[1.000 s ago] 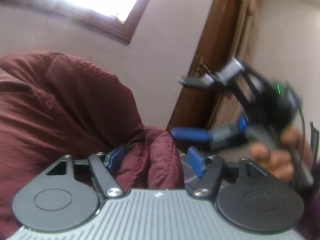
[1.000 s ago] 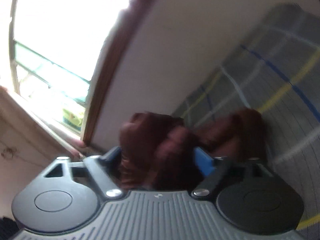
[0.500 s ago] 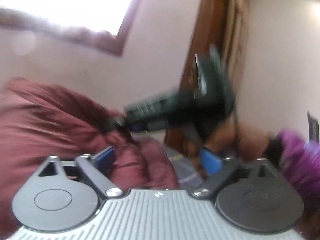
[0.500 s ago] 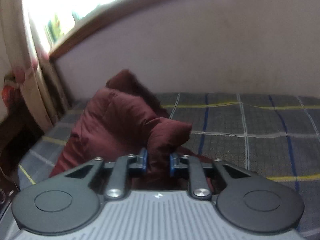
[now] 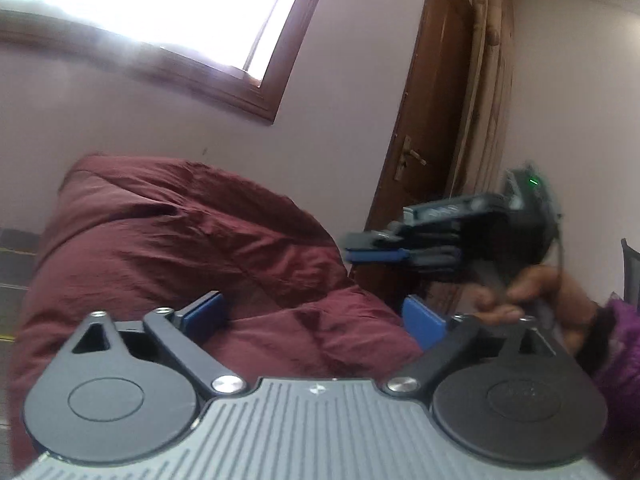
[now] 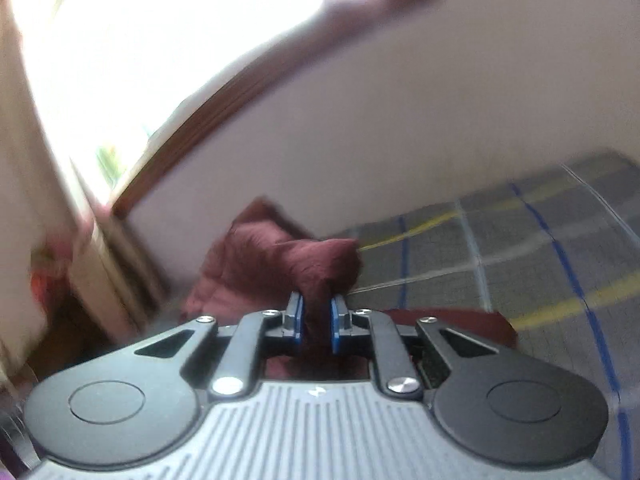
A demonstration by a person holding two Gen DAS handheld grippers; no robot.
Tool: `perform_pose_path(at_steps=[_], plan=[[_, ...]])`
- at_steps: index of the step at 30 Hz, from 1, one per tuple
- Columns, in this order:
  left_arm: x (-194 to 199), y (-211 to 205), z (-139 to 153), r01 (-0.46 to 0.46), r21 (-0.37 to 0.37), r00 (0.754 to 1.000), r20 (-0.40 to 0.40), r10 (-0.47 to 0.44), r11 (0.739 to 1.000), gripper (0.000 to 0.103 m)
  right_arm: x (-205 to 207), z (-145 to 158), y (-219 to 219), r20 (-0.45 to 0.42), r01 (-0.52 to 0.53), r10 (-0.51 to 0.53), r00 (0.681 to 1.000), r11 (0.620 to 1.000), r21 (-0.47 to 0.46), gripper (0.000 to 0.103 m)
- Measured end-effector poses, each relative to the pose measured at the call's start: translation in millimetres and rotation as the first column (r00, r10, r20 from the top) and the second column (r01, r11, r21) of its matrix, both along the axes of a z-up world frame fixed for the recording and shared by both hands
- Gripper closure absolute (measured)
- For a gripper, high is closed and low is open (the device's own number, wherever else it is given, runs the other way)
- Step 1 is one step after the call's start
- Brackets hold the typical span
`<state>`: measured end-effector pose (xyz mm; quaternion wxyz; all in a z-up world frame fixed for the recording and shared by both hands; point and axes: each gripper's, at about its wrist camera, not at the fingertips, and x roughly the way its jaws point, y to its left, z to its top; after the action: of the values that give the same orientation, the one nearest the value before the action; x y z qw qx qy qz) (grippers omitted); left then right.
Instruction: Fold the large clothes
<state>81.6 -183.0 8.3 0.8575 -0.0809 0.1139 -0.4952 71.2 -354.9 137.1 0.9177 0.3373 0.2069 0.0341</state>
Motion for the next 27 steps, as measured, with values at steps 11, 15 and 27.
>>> perform_pose_path(at_steps=[11,15,27], plan=[[0,-9,-15,0.046,-0.002,0.999,0.009,-0.046,0.999,0.005,6,-18,16,-0.151,-0.069,0.088,0.985,0.99,0.127,0.035],[5,-15,-16,0.046,0.003,0.999,0.004,-0.046,0.999,0.005,47,-3,52,-0.185,-0.131,0.132,0.974,0.991,0.019,0.016],[-1,0,9,0.019,-0.082,0.999,-0.029,-0.021,0.996,0.0,35,30,105,-0.006,-0.212,0.232,0.973,0.878,-0.428,0.079]])
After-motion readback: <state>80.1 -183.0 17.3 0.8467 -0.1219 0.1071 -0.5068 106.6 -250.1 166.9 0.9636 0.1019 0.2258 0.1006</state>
